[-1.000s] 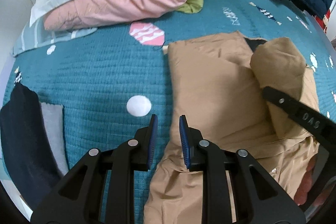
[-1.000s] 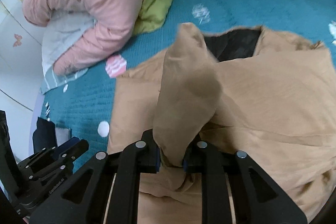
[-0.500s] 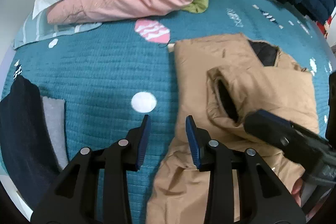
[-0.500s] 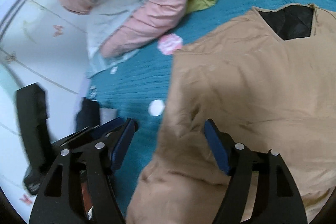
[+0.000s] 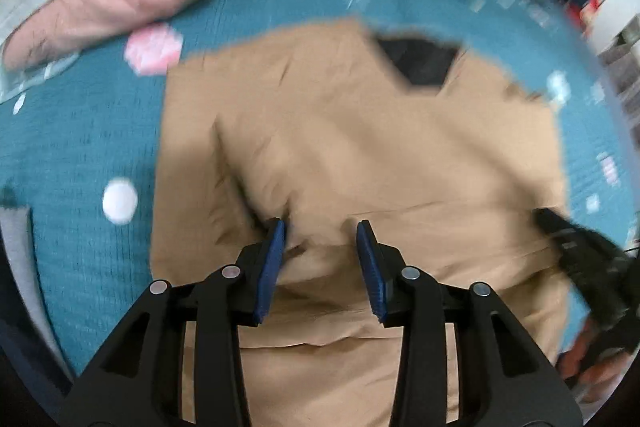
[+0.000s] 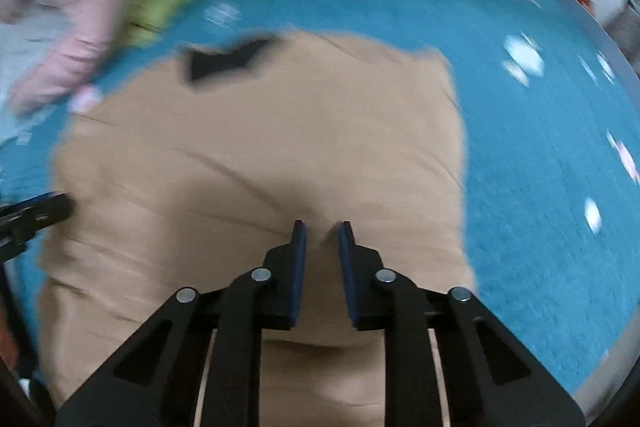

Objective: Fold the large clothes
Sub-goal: 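Press the folded jacket flat with the left tool while the right tool releases and withdraws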

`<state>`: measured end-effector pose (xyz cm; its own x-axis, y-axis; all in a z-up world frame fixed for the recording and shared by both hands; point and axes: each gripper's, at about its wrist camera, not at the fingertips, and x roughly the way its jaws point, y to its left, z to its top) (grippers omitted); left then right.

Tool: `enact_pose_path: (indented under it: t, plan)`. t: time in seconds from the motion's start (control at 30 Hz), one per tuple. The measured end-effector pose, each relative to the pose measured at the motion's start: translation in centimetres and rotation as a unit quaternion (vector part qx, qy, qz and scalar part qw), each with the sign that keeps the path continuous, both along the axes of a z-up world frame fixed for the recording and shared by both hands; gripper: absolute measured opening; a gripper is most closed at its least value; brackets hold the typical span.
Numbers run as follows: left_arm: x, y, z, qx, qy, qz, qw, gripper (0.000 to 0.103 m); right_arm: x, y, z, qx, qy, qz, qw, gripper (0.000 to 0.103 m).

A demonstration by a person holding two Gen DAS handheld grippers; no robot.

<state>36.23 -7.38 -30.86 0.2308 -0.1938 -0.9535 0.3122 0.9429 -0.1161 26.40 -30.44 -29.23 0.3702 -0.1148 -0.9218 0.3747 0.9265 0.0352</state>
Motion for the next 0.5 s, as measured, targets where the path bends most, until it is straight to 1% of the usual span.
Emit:
enact_pose_path:
  t: [0.03,0.07,0.1,0.13,0.2,0.27,0.33,0.37,0.4,0.43,0.5]
  plan:
    - [0.0,0.4,-1.2,-0.012,0.019,0.004,0.9997,0.04,-0.8,-0.8,-0.5,-0.003,0.006,-0.013,1.0,0.011]
    - [-0.2,1.1,-2.1,-0.029,0.03,0.011,0.9991,0.039,-1.1,-1.0,-0.6,-0.002,0.009,-0.017,1.0,0.005]
    - [-0.7,1.9,-2.2,-0.052,0.019,0.019,0.9983,0.04,-1.3,-1.3,-0.5,0.002,0.012,-0.021,1.0,0.004]
    - [-0.9,2.2,-2.2,-0.059,0.013,0.021,0.998,0.04,-1.4,-1.5,-0.5,0.008,0.011,-0.024,1.0,0.004]
    - [-1.1,2.1,-2.3,-0.058,0.006,0.021,0.9981,0.04,-0.7,-1.4,-1.4,0.003,0.02,-0.018,1.0,0.004]
    - [-0.9,1.5,-2.4,-0.041,0.004,0.022,0.9989,0.04,-0.1,-1.5,-2.0,0.003,0.02,-0.025,0.999,0.004]
    - [-1.3,0.5,-1.3,-0.005,-0.011,0.012,0.9999,0.039,-0.4,-1.4,-0.7,0.0,0.009,-0.032,0.999,0.004]
    - [-2.0,0.1,-0.1,0.01,-0.031,0.005,0.9995,0.039,-1.0,-1.8,0.2,0.001,-0.006,-0.041,0.999,0.004]
    - [-2.7,-0.1,1.2,0.013,-0.053,-0.003,0.9985,0.039,-1.1,-2.2,1.0,0.005,-0.019,-0.049,0.999,0.005]
    - [-3.1,0.0,1.9,0.008,-0.065,-0.009,0.9978,0.039,-1.3,-2.8,2.3,0.016,-0.043,-0.059,0.997,0.007]
    - [-3.3,-0.2,3.6,-0.01,-0.078,-0.008,0.9968,0.039,-0.7,-3.6,3.5,0.032,-0.069,-0.06,0.995,0.007]
